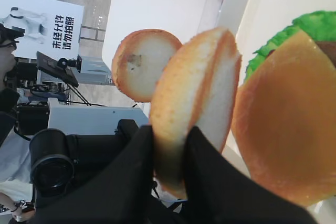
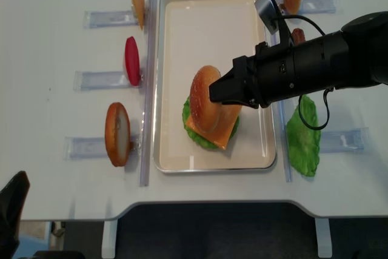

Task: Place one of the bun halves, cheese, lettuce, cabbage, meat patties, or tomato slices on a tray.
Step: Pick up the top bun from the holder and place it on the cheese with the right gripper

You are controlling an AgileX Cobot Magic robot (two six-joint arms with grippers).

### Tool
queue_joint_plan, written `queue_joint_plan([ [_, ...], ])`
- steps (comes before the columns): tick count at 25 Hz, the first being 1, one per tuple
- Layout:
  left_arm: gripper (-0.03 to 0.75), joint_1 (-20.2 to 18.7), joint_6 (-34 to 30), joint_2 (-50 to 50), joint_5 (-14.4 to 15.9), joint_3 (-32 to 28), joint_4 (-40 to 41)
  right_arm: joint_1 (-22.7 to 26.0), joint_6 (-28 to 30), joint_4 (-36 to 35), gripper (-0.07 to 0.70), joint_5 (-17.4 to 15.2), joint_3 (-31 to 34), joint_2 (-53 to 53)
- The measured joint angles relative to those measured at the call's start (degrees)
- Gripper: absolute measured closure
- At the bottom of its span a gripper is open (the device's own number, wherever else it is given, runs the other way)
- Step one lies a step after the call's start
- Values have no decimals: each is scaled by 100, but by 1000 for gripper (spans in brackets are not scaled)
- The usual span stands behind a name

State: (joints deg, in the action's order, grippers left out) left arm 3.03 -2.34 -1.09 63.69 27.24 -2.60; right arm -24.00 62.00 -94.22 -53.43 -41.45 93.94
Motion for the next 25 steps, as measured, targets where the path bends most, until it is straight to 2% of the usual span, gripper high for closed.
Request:
queue_joint_plan([
  [25,74,0,0,0,0,0,5,51,144,-21,495,-8,37,12],
])
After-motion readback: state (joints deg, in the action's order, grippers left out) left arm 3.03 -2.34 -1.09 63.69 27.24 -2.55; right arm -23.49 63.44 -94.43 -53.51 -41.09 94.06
